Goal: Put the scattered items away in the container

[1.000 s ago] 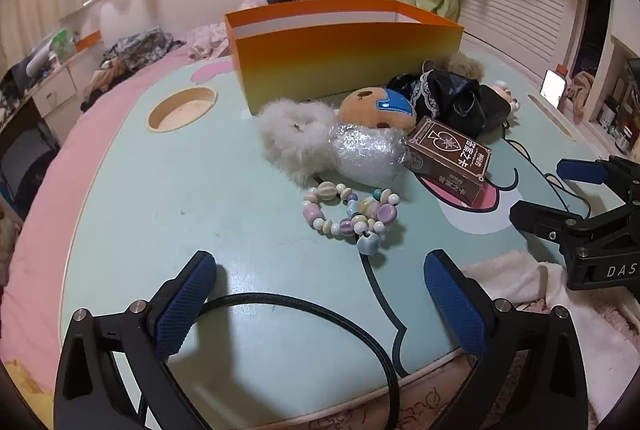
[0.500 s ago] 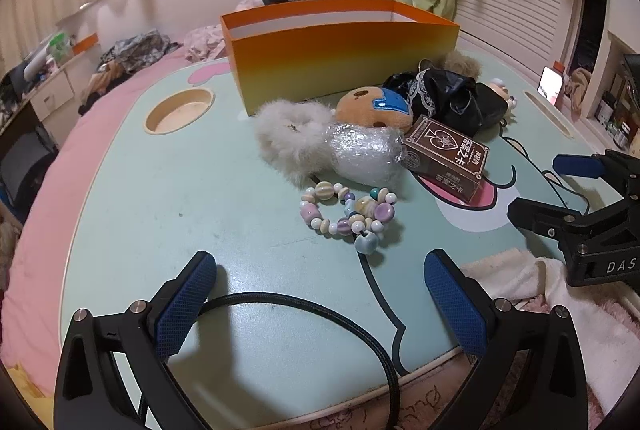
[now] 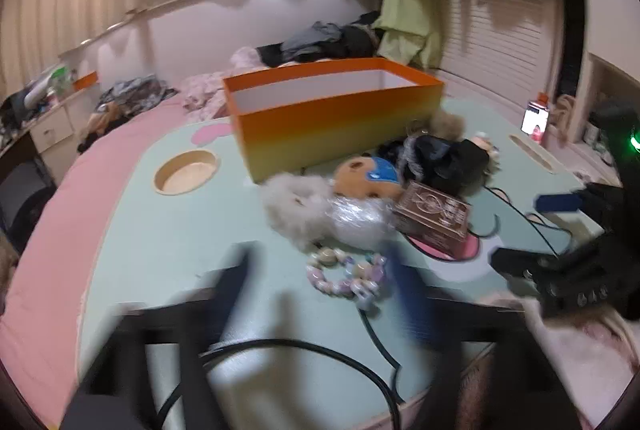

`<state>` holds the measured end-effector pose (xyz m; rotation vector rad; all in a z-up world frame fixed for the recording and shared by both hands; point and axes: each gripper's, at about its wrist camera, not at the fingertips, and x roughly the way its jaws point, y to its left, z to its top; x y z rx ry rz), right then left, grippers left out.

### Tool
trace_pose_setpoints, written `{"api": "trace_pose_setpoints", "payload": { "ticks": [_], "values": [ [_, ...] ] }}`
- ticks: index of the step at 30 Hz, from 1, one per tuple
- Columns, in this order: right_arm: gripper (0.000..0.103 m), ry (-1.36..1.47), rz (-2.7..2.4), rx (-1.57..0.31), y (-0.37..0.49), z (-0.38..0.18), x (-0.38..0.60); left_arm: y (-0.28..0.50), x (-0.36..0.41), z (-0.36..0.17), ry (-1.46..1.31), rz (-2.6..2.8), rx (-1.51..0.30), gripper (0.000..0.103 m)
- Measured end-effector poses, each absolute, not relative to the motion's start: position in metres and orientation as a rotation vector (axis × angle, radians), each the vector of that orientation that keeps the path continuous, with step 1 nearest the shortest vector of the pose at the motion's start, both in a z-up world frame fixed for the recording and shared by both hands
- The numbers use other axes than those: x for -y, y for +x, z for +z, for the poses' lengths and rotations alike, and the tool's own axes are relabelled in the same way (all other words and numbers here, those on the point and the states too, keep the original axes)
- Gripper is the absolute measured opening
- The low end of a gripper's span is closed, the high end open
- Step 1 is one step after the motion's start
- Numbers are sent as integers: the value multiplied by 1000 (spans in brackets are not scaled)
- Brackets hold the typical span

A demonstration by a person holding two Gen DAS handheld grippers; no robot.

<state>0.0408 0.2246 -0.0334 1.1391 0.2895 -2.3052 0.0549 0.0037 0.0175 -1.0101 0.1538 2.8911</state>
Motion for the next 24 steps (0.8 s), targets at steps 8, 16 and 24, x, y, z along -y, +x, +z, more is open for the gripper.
{"api": "trace_pose_setpoints", "payload": {
  "ticks": [8, 16, 24],
  "values": [
    [103, 1138, -2301, -293, 40, -33, -225, 60, -3, 17, -940, 2846, -84, 64],
    [103, 1130, -2299, -297, 41, -34, -225, 55, -14, 4, -990, 2785, -158, 14],
    [102, 1095, -2305, -269, 41, -33, -231, 75, -10, 19, -821, 2822, -112, 13]
  ]
}}
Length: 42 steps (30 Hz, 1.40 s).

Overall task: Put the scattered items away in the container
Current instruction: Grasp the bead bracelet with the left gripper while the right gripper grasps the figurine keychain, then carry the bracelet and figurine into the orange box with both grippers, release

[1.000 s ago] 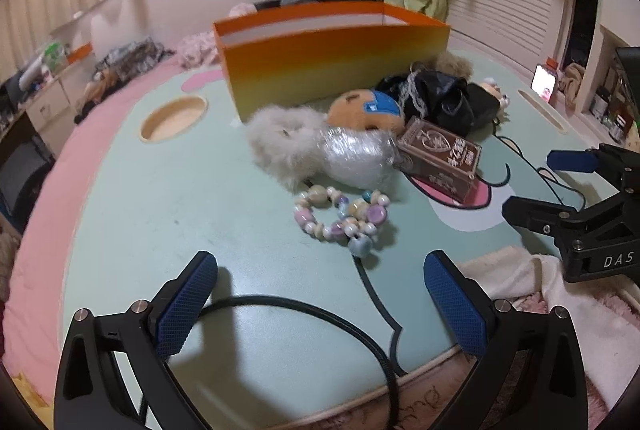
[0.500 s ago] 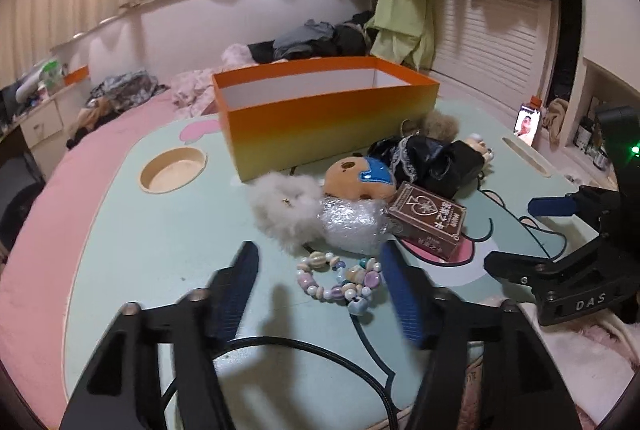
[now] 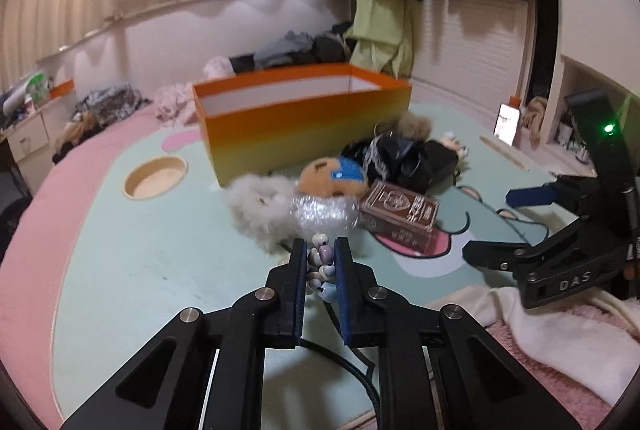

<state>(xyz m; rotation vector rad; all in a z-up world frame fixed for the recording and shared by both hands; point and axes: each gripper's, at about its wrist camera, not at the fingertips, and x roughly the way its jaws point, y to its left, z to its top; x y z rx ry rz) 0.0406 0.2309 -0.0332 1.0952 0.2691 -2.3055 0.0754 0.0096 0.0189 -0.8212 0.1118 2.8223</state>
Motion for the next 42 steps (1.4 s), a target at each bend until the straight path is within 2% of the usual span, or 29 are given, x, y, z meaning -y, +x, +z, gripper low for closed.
{"api": "trace_pose_setpoints", "payload": {
  "ticks": [4, 5, 6, 7, 8, 9, 11, 19, 20, 22, 24, 26, 28, 31, 33, 34, 35, 37, 38, 39, 40, 42],
  "values": [
    [102, 867, -2468, -198, 39, -7, -258, 82, -13, 22, -762, 2851, -139, 9],
    [96, 831, -2501, -197, 36, -1, -262, 82, -14, 22, -756, 2852, -140, 9],
    [81, 820, -2521, -195, 30, 4, -266, 81, -14, 22, -755, 2851, -138, 9],
    [74, 838, -2521, -182, 22, 7, -268, 81, -14, 21, -757, 2850, -138, 9],
    [62, 877, -2507, -148, 9, 9, -270, 81, -14, 21, -757, 2850, -138, 9],
    [56, 912, -2486, -102, -4, 9, -272, 81, -14, 20, -756, 2851, -135, 9],
    [51, 953, -2468, -52, -23, 6, -271, 80, -12, 19, -760, 2851, -126, 9],
    [51, 1020, -2438, -121, -48, -7, -249, 79, 2, 18, -774, 2847, -20, 9],
    [51, 1048, -2428, -118, -49, -9, -249, 77, 4, 17, -789, 2850, -12, 11],
    [50, 1083, -2413, -110, -49, -14, -246, 76, 8, 16, -805, 2860, 13, 22],
    [43, 1092, -2411, -126, -47, -20, -245, 77, 10, 16, -801, 2860, 23, 38],
    [40, 1096, -2432, -191, -44, -25, -242, 77, 10, 15, -807, 2861, 18, 53],
    [40, 1067, -2458, -215, -40, -26, -242, 80, 7, 15, -796, 2859, -5, 57],
    [40, 1014, -2478, -150, -33, -18, -252, 82, 1, 13, -823, 2840, -63, 59],
    [40, 958, -2510, -119, -27, -10, -260, 80, -2, 9, -866, 2838, -89, 56],
    [40, 936, -2518, -104, -25, -6, -263, 79, -3, 6, -886, 2838, -97, 51],
    [39, 916, -2524, -89, -22, -2, -266, 77, -2, 4, -911, 2839, -98, 40],
    [40, 875, -2528, -51, -17, 8, -271, 76, 0, 2, -932, 2842, -104, 39],
    [40, 858, -2529, -37, -16, 12, -273, 76, 0, 2, -932, 2839, -103, 33],
    [40, 842, -2530, -28, -14, 16, -274, 77, 1, 2, -935, 2835, -101, 24],
    [40, 829, -2531, -25, -13, 20, -274, 78, 2, 2, -932, 2832, -96, 23],
    [40, 801, -2532, -15, -11, 26, -272, 79, 5, 4, -904, 2805, -58, 12]
  ]
}}
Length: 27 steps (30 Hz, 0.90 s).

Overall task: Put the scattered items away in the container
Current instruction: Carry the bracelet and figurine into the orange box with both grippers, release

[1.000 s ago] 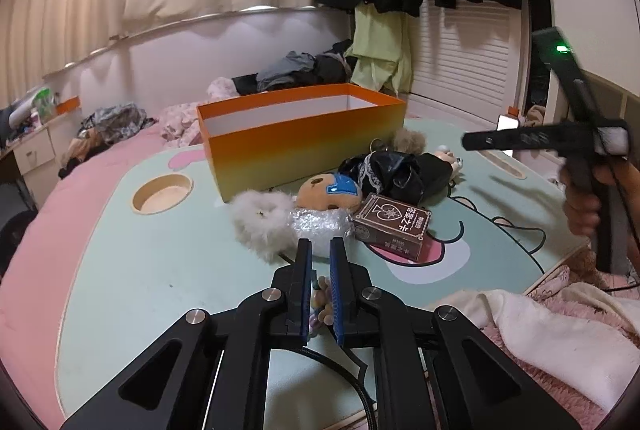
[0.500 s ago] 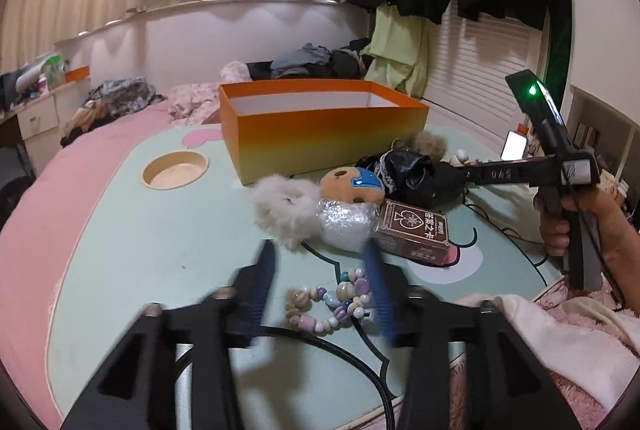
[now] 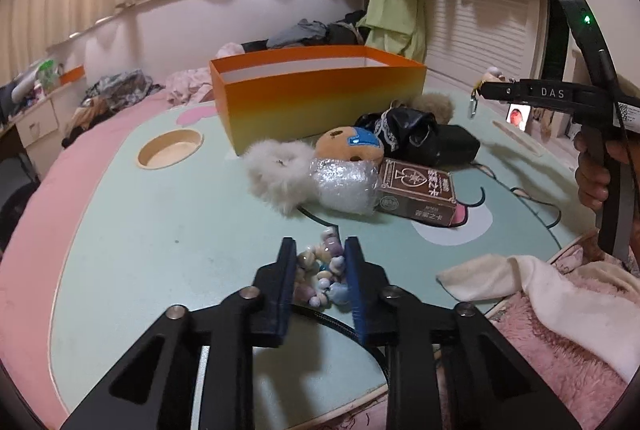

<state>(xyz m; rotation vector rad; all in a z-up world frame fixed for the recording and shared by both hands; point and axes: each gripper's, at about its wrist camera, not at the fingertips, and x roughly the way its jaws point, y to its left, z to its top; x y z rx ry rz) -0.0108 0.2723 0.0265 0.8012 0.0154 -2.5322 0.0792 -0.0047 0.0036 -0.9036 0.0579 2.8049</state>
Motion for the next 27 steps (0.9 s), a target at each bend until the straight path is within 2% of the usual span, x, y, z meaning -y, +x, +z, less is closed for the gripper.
{"api": "trace_pose_setpoints", "payload": {
  "ticks": [7, 14, 18, 25, 26, 27],
  "values": [
    [39, 727, -2503, -35, -15, 47, -246, 68, 24, 15, -887, 2776, 88, 12],
    [40, 652, -2466, -61, -37, 73, -210, 35, 44, 82, -655, 2793, 240, 12],
    [40, 703, -2394, 4, -59, 75, -187, -11, 45, 103, -605, 2785, 306, 12],
    [40, 833, -2377, -70, -86, 47, -149, -70, 39, 81, -730, 2785, 334, 12],
    [40, 869, -2345, -48, -88, 43, -149, -73, 40, 78, -736, 2794, 337, 16],
    [40, 899, -2304, -12, -89, 40, -151, -75, 40, 74, -743, 2809, 337, 25]
  ]
}}
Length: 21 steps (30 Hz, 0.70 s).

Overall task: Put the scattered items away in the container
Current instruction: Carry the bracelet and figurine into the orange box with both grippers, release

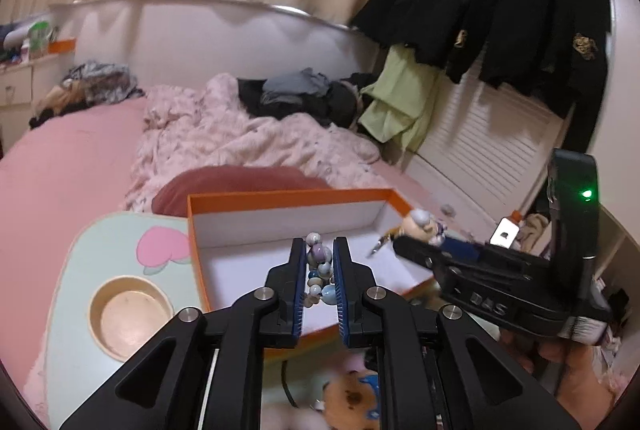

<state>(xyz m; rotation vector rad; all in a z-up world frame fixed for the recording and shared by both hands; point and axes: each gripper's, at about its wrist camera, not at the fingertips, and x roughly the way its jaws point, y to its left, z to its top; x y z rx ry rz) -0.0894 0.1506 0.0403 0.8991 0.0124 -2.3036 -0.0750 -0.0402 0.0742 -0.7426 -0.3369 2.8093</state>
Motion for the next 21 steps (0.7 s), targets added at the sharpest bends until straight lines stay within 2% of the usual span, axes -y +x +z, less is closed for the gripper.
{"api": "trace_pose_setpoints", "payload": {
  "ticks": [3, 4, 6, 8, 12, 13, 16, 21],
  "values": [
    [42, 876, -2299, 33, -84, 44, -158, -68, 45, 74, -707, 2822, 348, 44],
    [45, 850, -2318, 23, -81, 48, -160, -63, 46, 76, -680, 2829, 350, 46],
    [59, 803, -2353, 4, -77, 57, -164, -55, 47, 83, -653, 2837, 335, 50],
    [60, 769, -2363, 18, -73, 66, -170, -48, 46, 92, -641, 2857, 304, 52],
    [60, 735, -2332, 65, -55, 76, -186, -23, 42, 106, -626, 2885, 255, 76],
    [60, 727, -2333, 57, -48, 77, -189, -13, 39, 107, -633, 2894, 223, 79],
    [60, 708, -2359, 9, -26, 72, -199, 17, 32, 94, -667, 2915, 126, 96],
    [60, 693, -2429, -37, 8, 46, -228, 41, 30, 57, -808, 2884, 73, 98]
  ]
}}
